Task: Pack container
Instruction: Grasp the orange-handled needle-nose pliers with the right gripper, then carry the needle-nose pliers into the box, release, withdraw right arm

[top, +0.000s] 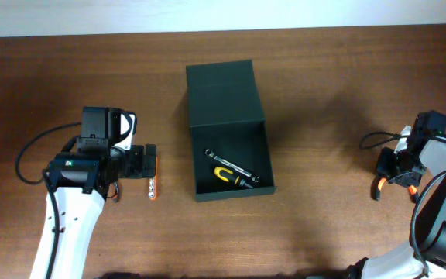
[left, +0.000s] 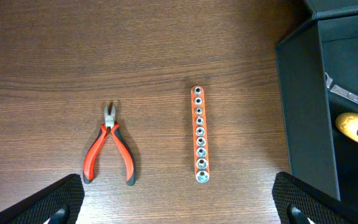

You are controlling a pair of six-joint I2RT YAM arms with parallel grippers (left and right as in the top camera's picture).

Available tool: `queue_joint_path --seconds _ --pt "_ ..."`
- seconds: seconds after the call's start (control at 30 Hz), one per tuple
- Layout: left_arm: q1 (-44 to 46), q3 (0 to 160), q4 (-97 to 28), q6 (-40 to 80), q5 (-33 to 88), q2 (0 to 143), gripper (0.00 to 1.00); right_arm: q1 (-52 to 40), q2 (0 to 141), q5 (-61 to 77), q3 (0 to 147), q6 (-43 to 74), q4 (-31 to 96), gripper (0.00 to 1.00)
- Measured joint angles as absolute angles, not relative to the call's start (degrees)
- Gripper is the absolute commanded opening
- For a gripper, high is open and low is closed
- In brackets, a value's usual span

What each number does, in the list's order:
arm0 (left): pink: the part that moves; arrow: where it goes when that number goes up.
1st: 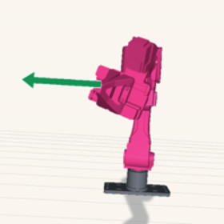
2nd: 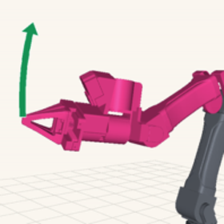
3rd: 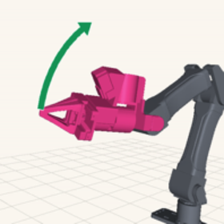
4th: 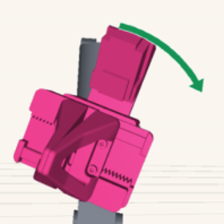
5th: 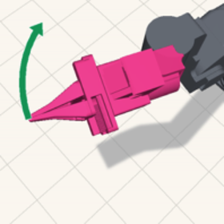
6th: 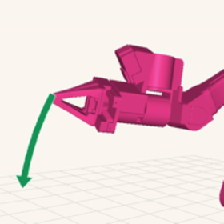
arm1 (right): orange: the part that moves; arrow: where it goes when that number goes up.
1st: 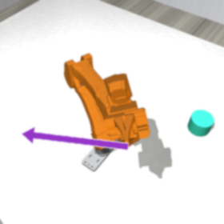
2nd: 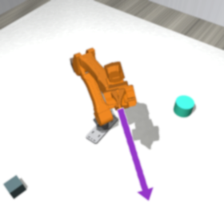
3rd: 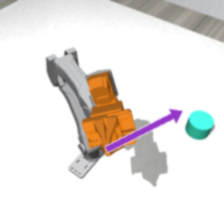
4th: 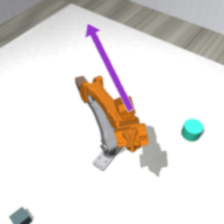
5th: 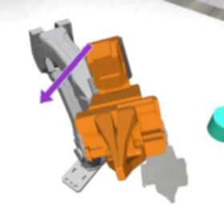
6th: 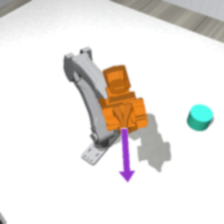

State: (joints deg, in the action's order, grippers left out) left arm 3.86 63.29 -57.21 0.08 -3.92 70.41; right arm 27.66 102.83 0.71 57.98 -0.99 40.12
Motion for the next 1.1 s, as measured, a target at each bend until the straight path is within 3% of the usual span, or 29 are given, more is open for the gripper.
queue_joint_path --seconds 0.23,0.67,0.93,1.1 --pt "3.86 63.29 -57.21 0.08 -3.92 70.41 0.99 27.66 102.83 1.04 57.98 -0.99 39.99 0.04" --pt "3.86 63.29 -57.23 0.08 -3.92 70.41 0.99 27.99 103.28 2.50 58.96 -1.10 41.56 0.04" --pt "3.86 63.29 -57.23 0.08 -3.92 70.41 0.99 27.29 104.86 8.60 66.04 -2.02 55.20 0.04" --pt "3.86 63.29 -57.23 0.08 -3.95 70.41 0.99 20.49 101.67 11.22 79.11 -7.01 63.40 0.04"
